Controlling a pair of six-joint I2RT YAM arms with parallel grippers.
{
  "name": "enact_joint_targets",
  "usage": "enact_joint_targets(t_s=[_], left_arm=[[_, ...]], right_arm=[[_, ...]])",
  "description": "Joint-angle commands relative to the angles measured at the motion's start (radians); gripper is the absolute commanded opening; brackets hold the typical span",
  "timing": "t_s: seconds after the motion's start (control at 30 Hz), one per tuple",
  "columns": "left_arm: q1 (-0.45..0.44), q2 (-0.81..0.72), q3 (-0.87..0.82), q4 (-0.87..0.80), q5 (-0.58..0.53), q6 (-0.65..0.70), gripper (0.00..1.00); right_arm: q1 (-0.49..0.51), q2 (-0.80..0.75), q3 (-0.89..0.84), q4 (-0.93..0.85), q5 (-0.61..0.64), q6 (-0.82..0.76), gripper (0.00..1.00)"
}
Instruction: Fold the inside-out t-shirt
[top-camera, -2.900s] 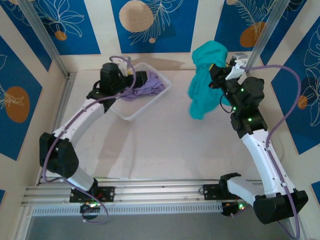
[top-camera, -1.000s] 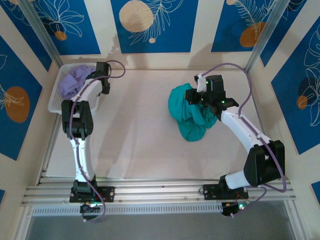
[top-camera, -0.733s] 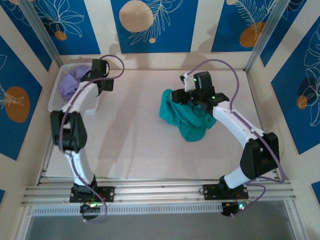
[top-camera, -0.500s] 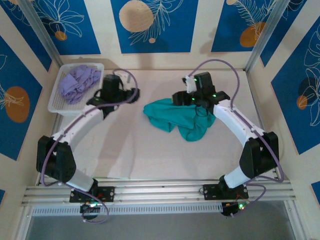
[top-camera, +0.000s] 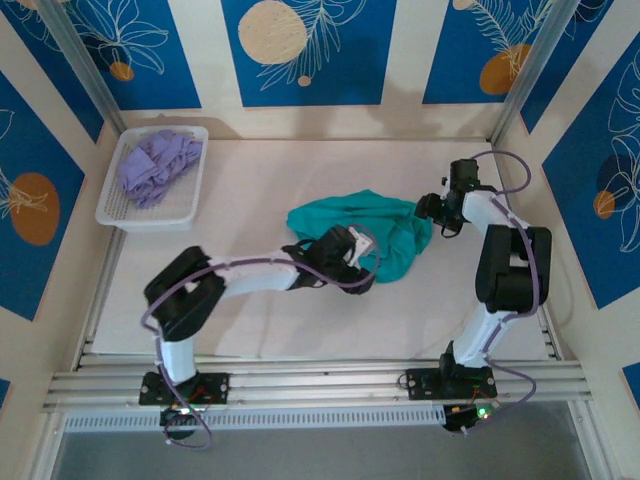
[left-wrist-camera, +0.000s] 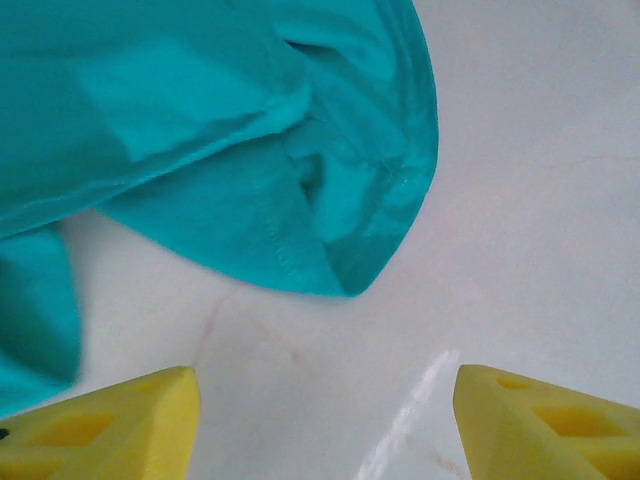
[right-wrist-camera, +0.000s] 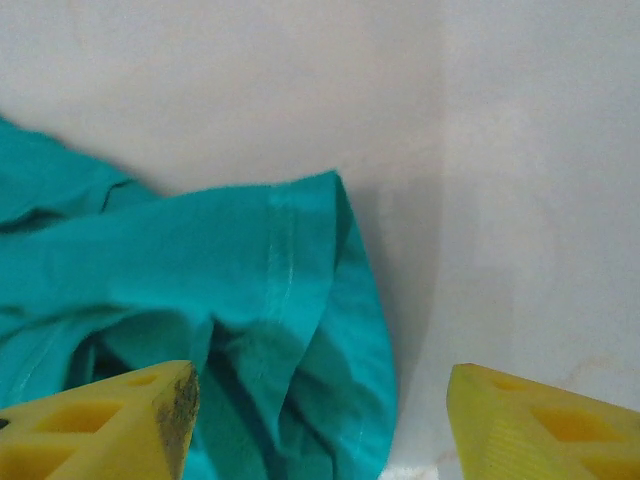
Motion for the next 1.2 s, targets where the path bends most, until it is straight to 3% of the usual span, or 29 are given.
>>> enact_joint_targets(t_s=[0.0, 0.13, 0.23, 0.4, 0.57, 0.63, 0.9, 1.07, 1.17], left_arm=[[-0.019, 0.091, 0.124, -0.015, -0.019, -0.028, 0.66], [-0.019, 0.198, 0.234, -0.069, -0.066, -0.008, 0.63], [-0.019, 0.268, 0.302, -0.11, -0.085, 0.017, 0.55], [0.0, 0.334, 0.342, -0.111, -0.106, 0.022, 0.33], [0.027, 0.298, 0.322, -0.117, -0.093, 0.03, 0.08], [0.041, 0.234, 0.285, -0.111, -0.092, 0.036, 0.0], [0.204, -0.213, 0.146, -0.125, -0.098, 0.051, 0.0], [0.336, -0.463, 0.221, -0.178, -0.15, 0.075, 0.0], [0.351, -0.547, 0.315, -0.2, -0.219, 0.143, 0.0]], right_arm=[[-0.011, 0.054, 0.083, -0.016, -0.074, 0.028, 0.67], [-0.027, 0.117, 0.115, 0.006, -0.153, 0.043, 0.62], [-0.028, 0.159, 0.144, 0.004, -0.188, 0.044, 0.49], [-0.029, 0.163, 0.149, 0.024, -0.211, 0.046, 0.23], [-0.032, 0.091, 0.129, 0.051, -0.244, 0.041, 0.0], [-0.032, 0.026, 0.094, 0.082, -0.269, 0.044, 0.0], [0.019, -0.375, 0.022, 0.171, -0.329, 0.071, 0.0], [0.106, -0.567, 0.14, 0.168, -0.272, 0.046, 0.0], [0.192, -0.615, 0.249, 0.159, -0.222, -0.01, 0.0]])
